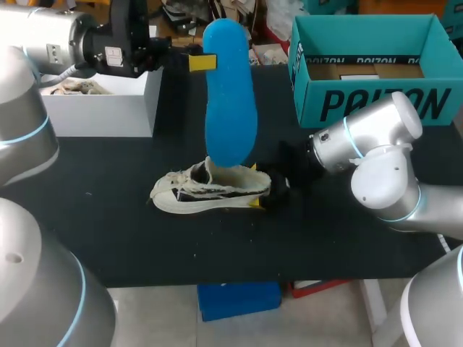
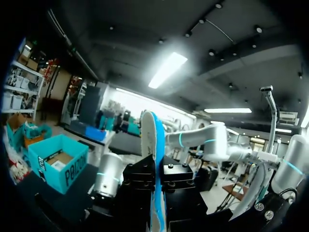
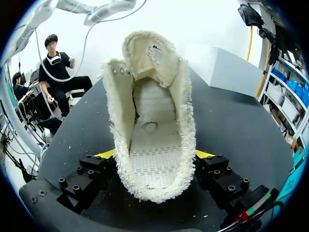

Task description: Take the shoe out of the shoebox, open the shoe tongue, remove and reinsert the insole, then place the shoe into the shoebox

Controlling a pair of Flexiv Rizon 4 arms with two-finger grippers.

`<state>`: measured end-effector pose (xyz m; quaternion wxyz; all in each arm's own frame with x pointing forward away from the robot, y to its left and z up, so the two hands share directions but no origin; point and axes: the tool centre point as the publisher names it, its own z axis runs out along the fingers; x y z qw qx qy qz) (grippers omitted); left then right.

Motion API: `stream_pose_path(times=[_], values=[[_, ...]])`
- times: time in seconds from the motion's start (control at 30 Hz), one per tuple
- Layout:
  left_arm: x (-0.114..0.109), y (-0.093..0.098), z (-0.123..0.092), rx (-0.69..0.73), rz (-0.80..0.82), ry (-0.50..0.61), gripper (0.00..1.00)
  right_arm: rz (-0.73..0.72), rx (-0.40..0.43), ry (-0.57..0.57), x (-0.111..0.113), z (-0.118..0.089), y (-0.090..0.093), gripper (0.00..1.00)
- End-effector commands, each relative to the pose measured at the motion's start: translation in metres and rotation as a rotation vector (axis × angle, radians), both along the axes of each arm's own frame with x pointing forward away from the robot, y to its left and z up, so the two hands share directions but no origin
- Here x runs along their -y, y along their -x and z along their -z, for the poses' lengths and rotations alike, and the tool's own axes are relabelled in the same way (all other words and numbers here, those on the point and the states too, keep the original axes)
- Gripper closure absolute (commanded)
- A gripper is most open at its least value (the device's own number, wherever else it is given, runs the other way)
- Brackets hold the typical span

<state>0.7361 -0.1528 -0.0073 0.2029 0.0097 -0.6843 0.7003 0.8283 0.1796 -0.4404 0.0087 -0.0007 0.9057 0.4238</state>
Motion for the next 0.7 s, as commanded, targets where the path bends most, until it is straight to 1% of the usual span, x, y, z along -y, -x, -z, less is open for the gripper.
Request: stream_pose_path(times=[0.03,0.27,0.3,0.33,0.37,0.5,0.7], values=[[-0.005,0.004,0.000,0.004,-0.024,-0.001,1.00,0.001,0.000,0.002,-0.001,0.003,0.000,1.00],[-0.005,0.004,0.000,0.004,-0.024,-0.001,1.00,0.001,0.000,0.002,-0.001,0.003,0.000,1.00],[-0.005,0.004,0.000,0.004,-0.024,-0.001,1.00,0.004,0.003,0.015,0.001,0.002,0.000,0.87],[-0.005,0.004,0.000,0.004,-0.024,-0.001,1.00,0.001,0.003,0.028,0.002,0.000,0.000,0.33],[-0.005,0.004,0.000,0.004,-0.024,-0.001,1.00,-0.004,0.003,0.039,0.003,-0.002,0.000,0.00],[-0.005,0.004,0.000,0.004,-0.024,-0.001,1.00,-0.024,0.017,0.107,0.010,-0.012,-0.001,0.00],[-0.005,0.004,0.000,0.004,-0.024,-0.001,1.00,-0.062,0.024,0.259,0.020,-0.032,-0.002,0.00]])
